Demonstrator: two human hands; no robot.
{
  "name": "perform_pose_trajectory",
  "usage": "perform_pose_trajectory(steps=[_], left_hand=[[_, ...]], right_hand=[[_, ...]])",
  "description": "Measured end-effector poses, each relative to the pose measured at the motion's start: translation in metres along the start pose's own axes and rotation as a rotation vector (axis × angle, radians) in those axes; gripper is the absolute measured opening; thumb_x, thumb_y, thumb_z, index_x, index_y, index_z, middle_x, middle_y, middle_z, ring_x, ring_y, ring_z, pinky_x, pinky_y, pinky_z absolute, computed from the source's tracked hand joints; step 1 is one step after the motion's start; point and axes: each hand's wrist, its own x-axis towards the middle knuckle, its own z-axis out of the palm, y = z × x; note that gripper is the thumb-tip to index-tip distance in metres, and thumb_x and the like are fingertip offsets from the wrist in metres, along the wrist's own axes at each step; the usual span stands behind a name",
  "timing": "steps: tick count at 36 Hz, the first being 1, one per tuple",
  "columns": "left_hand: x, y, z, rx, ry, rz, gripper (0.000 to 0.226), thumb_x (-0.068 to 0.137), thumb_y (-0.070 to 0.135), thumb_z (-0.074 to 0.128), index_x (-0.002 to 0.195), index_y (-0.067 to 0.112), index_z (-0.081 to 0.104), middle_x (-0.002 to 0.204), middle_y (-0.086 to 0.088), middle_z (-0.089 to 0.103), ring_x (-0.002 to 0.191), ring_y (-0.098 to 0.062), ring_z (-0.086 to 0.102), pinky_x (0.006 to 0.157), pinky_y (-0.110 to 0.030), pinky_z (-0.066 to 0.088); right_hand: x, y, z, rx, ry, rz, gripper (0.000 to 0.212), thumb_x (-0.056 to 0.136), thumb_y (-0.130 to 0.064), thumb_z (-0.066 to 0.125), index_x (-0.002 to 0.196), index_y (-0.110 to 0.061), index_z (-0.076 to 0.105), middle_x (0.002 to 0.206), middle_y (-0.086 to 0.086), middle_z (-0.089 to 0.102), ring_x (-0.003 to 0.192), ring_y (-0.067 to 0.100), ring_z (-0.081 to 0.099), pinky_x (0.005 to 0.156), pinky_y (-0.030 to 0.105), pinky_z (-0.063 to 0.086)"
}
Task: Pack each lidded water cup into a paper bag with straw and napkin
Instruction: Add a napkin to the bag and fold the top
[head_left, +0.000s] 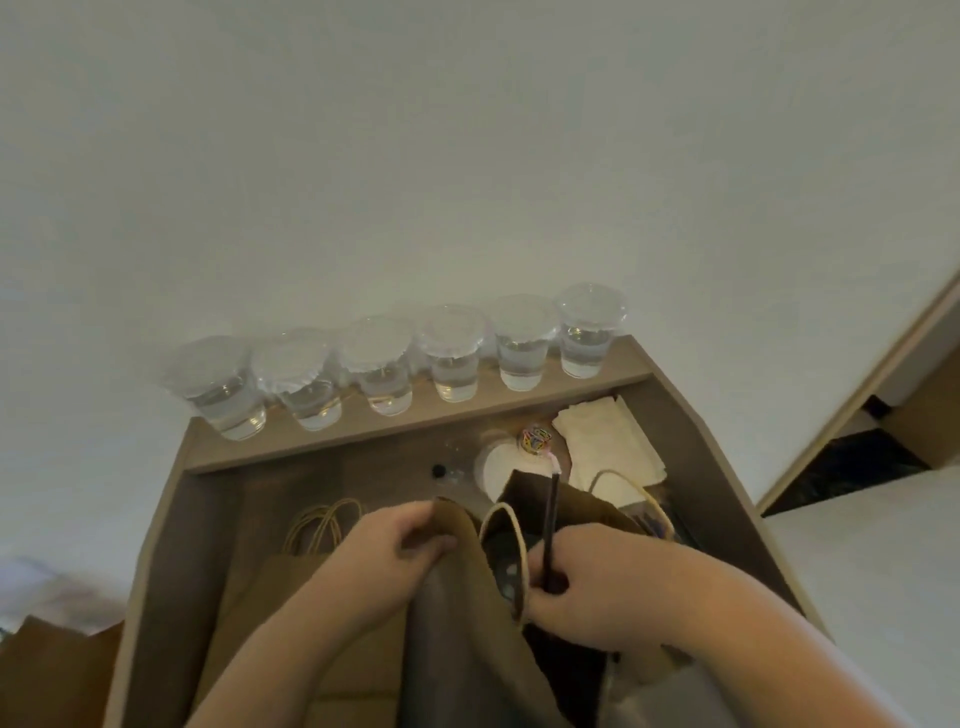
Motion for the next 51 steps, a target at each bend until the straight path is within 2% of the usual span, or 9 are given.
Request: perform_pose_trajectory(steps=[7, 16, 24, 31, 35, 39, 43, 47, 51], left_hand=[[-0.047, -0.007, -0.002, 0.066, 0.122, -0.070, 0.032, 0.095, 0.031, 0.075, 0.098, 0.063, 0.073, 0.084, 0.031, 0.074, 0.079, 0.010, 0.068, 0.072, -0.010, 0.052], [-0.068, 0.001, 0.003, 0.167, 0.023, -0.190, 0.003, 0.089, 0.061, 0.069, 0.091, 0.059, 0.067, 0.079, 0.030, 0.069, 0.077, 0.009, 0.064, 0.068, -0.013, 0.051], [-0.065, 0.011, 0.005, 0.135, -0.068, -0.151, 0.026, 0.084, 0.073, 0.057, 0.096, 0.052, 0.067, 0.082, 0.023, 0.072, 0.079, 0.007, 0.067, 0.072, -0.014, 0.054], [-0.067, 0.024, -0.001, 0.134, -0.079, -0.125, 0.008, 0.090, 0.062, 0.066, 0.097, 0.058, 0.065, 0.082, 0.030, 0.072, 0.079, 0.007, 0.069, 0.069, -0.008, 0.050], [-0.066, 0.022, 0.000, 0.100, -0.088, -0.140, 0.033, 0.077, 0.085, 0.057, 0.103, 0.065, 0.061, 0.090, 0.035, 0.071, 0.086, 0.011, 0.069, 0.079, -0.010, 0.053], [-0.067, 0.021, 0.002, 0.080, -0.074, -0.184, 0.073, 0.056, 0.109, 0.041, 0.105, 0.061, 0.065, 0.099, 0.042, 0.068, 0.096, 0.017, 0.064, 0.087, -0.013, 0.052], [-0.066, 0.024, 0.000, 0.084, 0.060, -0.187, 0.096, 0.057, 0.111, 0.018, 0.098, 0.041, 0.068, 0.099, 0.020, 0.071, 0.100, 0.013, 0.061, 0.079, -0.015, 0.048], [-0.073, 0.028, 0.007, -0.013, 0.273, -0.177, 0.091, 0.076, 0.100, 0.023, 0.084, 0.022, 0.070, 0.080, 0.008, 0.065, 0.087, 0.008, 0.062, 0.071, -0.017, 0.044], [-0.073, 0.034, 0.014, -0.110, 0.362, -0.185, 0.072, 0.097, 0.072, 0.039, 0.074, 0.009, 0.066, 0.083, -0.013, 0.065, 0.078, -0.013, 0.065, 0.076, -0.036, 0.052]], right_hand=[[0.004, 0.016, -0.006, 0.017, 0.261, -0.097, 0.017, 0.099, -0.046, 0.056, 0.109, -0.051, 0.070, 0.092, -0.030, 0.067, 0.090, -0.027, 0.055, 0.070, 0.006, 0.039], [-0.029, 0.015, -0.025, -0.094, 0.285, -0.158, 0.021, 0.101, -0.047, 0.055, 0.116, -0.058, 0.064, 0.101, -0.034, 0.063, 0.099, -0.019, 0.056, 0.079, 0.007, 0.042], [-0.022, 0.016, -0.039, -0.171, 0.251, -0.046, 0.027, 0.105, -0.041, 0.061, 0.132, -0.042, 0.066, 0.099, -0.023, 0.064, 0.096, -0.004, 0.062, 0.090, 0.014, 0.049], [-0.061, 0.028, -0.060, -0.022, 0.632, -0.247, 0.017, 0.093, -0.059, 0.059, 0.106, -0.058, 0.069, 0.103, -0.039, 0.067, 0.097, -0.016, 0.063, 0.071, 0.006, 0.049], [-0.074, 0.078, -0.066, 0.397, 1.019, -0.277, 0.019, 0.098, -0.046, 0.060, 0.101, -0.038, 0.078, 0.075, -0.006, 0.072, 0.063, 0.009, 0.065, 0.058, 0.022, 0.055], [-0.023, 0.137, -0.047, 0.536, 0.828, 0.106, 0.024, 0.104, -0.028, 0.060, 0.088, -0.032, 0.078, 0.073, 0.003, 0.073, 0.067, 0.016, 0.071, 0.077, 0.044, 0.063], [0.037, 0.181, -0.007, 0.192, 0.661, 0.361, 0.012, 0.102, -0.036, 0.061, 0.109, -0.038, 0.071, 0.095, -0.015, 0.069, 0.088, 0.006, 0.066, 0.085, 0.031, 0.057], [0.071, 0.198, 0.016, 0.246, 0.576, 0.387, 0.009, 0.100, -0.036, 0.064, 0.106, -0.043, 0.064, 0.102, -0.015, 0.067, 0.089, 0.000, 0.061, 0.077, 0.021, 0.049], [0.098, 0.202, 0.014, 0.323, 0.645, 0.406, 0.021, 0.101, -0.037, 0.064, 0.117, -0.033, 0.051, 0.102, -0.010, 0.062, 0.086, 0.005, 0.061, 0.068, 0.021, 0.049]])
